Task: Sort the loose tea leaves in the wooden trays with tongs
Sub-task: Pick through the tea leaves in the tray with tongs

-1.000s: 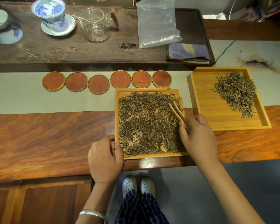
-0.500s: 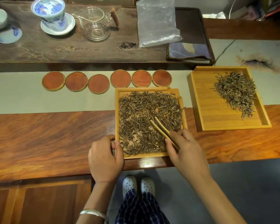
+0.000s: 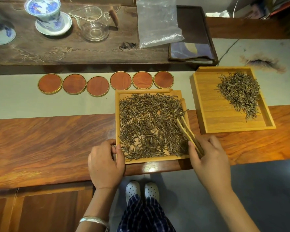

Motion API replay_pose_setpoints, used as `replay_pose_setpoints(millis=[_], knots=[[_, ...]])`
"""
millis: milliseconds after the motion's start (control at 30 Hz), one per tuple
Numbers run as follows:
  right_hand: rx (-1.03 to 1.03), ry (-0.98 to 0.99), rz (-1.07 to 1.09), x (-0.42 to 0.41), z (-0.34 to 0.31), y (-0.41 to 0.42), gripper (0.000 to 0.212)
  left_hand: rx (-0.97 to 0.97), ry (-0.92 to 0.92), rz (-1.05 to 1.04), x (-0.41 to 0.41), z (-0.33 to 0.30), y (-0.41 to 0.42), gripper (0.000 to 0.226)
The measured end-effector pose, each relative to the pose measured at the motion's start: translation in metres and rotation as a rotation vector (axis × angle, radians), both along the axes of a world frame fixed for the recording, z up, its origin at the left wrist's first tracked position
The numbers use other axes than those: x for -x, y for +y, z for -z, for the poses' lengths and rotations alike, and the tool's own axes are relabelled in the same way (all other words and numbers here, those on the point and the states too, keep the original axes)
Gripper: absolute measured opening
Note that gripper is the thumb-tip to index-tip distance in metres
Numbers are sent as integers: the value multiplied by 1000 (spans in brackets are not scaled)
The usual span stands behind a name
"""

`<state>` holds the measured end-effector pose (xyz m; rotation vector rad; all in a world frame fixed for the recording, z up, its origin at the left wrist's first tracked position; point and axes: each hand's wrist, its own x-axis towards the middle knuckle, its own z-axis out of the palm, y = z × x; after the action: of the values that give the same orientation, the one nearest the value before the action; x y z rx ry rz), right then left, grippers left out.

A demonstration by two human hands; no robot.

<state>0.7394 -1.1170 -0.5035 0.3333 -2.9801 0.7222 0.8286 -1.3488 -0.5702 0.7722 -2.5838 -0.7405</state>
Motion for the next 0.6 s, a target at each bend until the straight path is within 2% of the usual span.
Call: replay_pose_setpoints(millis=[200,500,600], knots=[[-67,-31,25,0,1,4,16,8,13,-1,0,0,1,17],[-54,-59,29,-4,-5,3,19,16,25,9,1,1,0,17],[-11,-42,-42,-5,-9,-9,21,16,21,1,1,-1,1,16]])
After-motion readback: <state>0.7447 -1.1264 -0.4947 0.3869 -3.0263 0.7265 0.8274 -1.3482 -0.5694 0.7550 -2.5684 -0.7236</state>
